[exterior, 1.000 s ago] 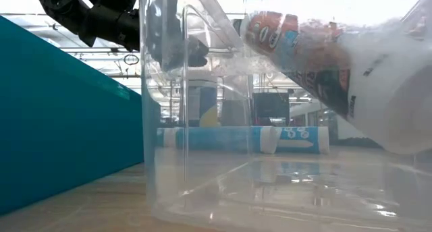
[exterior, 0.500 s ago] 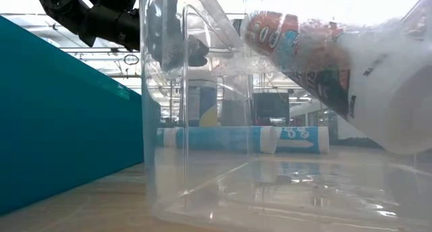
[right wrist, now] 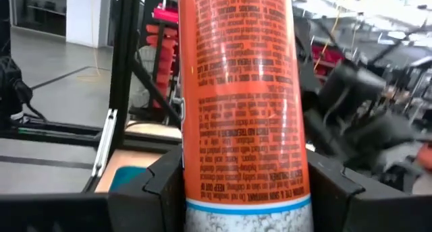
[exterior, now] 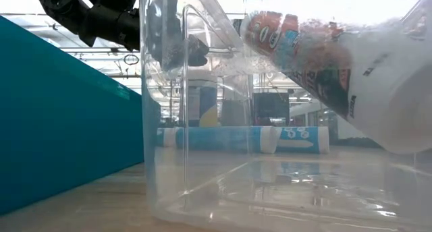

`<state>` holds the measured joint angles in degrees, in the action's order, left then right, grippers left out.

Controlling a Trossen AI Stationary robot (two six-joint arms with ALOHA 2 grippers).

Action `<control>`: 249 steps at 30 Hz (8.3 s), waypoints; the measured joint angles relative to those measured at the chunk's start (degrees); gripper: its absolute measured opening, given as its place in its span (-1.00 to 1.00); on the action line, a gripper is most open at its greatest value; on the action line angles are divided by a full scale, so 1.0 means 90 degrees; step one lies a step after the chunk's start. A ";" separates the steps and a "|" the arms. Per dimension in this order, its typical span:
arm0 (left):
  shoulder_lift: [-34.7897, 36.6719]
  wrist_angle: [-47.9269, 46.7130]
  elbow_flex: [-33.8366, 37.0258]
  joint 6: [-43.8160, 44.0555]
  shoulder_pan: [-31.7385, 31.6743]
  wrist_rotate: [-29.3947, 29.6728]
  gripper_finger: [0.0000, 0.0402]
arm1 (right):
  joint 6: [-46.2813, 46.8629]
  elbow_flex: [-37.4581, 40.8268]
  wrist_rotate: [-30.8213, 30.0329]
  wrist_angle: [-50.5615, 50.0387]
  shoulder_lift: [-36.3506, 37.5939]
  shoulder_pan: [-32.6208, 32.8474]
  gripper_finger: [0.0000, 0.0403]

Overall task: Pick & place silicon tubes, Sealant and Lysol wipes
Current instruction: Put the right orange sealant into the white bin, then adjust the white bin, then put the orange sealant into the white bin

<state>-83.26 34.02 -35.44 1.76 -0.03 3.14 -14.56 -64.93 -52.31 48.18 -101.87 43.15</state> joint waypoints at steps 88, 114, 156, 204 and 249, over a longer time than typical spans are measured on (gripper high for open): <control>0.0000 0.0010 0.0000 -0.0002 0.0000 -0.0003 0.14 | 0.2461 0.0527 0.4326 -0.0603 0.0047 0.1062 0.20; 0.0000 0.0010 0.0000 -0.0002 0.0000 -0.0008 0.14 | 0.6119 -0.0565 0.0233 -0.7903 0.0970 0.2298 -0.57; 0.0000 0.0007 0.0000 -0.0002 0.0000 -0.0010 0.14 | 0.8652 0.1096 -0.0678 -1.0088 0.1181 -0.0016 -1.00; 0.0000 0.0008 0.0000 0.0000 0.0002 -0.0012 0.14 | 0.4874 -0.2684 0.5457 -1.2445 -0.0317 -0.2314 -1.00; 0.0000 0.0008 0.0000 -0.0002 0.0000 -0.0010 0.14 | 0.2042 0.0111 0.0662 -0.8800 0.3977 -0.1346 -1.00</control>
<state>-83.26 34.09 -35.44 1.74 -0.03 3.05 3.82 -63.94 -46.34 -31.02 -66.08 31.04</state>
